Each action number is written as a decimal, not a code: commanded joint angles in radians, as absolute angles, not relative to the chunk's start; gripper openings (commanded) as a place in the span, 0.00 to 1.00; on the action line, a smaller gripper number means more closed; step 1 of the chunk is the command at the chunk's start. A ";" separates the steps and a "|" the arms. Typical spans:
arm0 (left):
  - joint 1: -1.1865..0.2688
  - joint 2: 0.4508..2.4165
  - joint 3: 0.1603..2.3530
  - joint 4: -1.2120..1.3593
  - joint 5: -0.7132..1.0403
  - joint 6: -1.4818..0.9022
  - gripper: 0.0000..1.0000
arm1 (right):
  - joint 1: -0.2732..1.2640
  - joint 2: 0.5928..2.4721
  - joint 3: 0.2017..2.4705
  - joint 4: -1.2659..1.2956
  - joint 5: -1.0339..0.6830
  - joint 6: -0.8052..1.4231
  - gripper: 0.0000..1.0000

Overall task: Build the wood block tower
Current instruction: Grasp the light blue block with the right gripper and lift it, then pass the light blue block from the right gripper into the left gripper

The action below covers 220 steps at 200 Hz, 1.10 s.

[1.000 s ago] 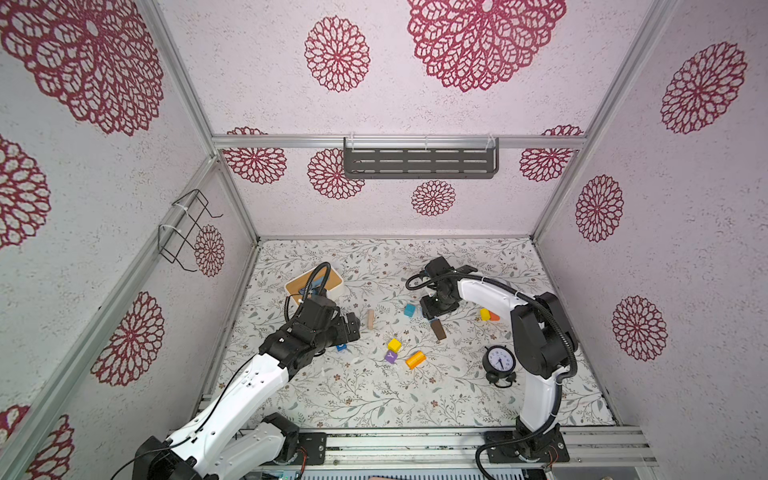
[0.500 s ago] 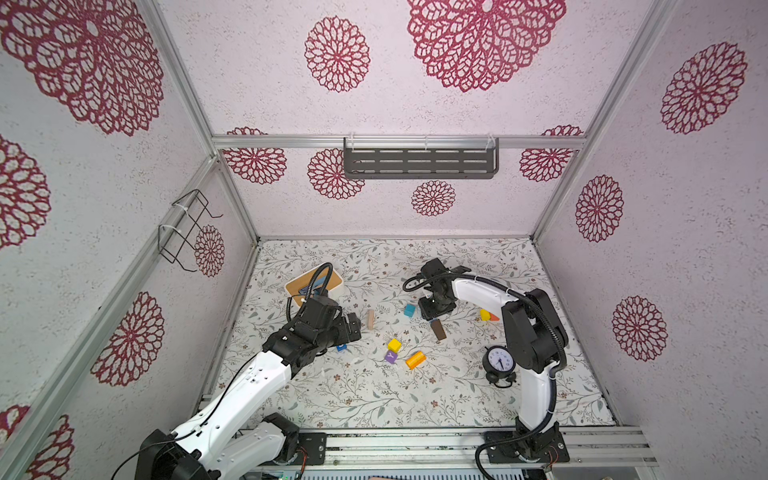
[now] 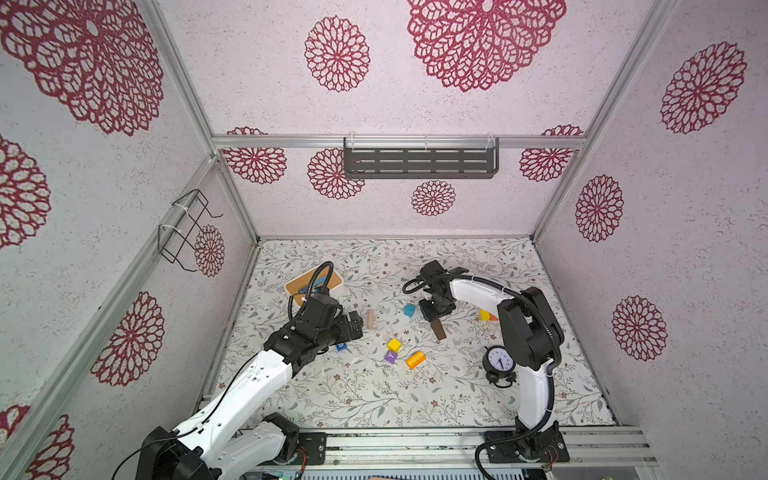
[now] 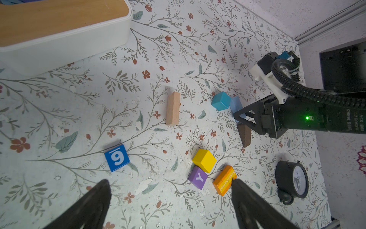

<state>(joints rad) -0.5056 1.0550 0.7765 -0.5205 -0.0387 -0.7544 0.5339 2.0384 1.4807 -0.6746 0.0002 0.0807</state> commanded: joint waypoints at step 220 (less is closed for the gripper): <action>-0.495 1.098 0.869 -0.414 -0.003 -0.851 0.91 | 0.564 1.691 1.393 -0.525 -0.176 0.176 0.22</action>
<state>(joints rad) -0.5011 1.0641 0.8337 -0.4828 -0.0288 -0.8181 0.5457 1.7638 1.4120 -0.5732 -0.1169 0.1329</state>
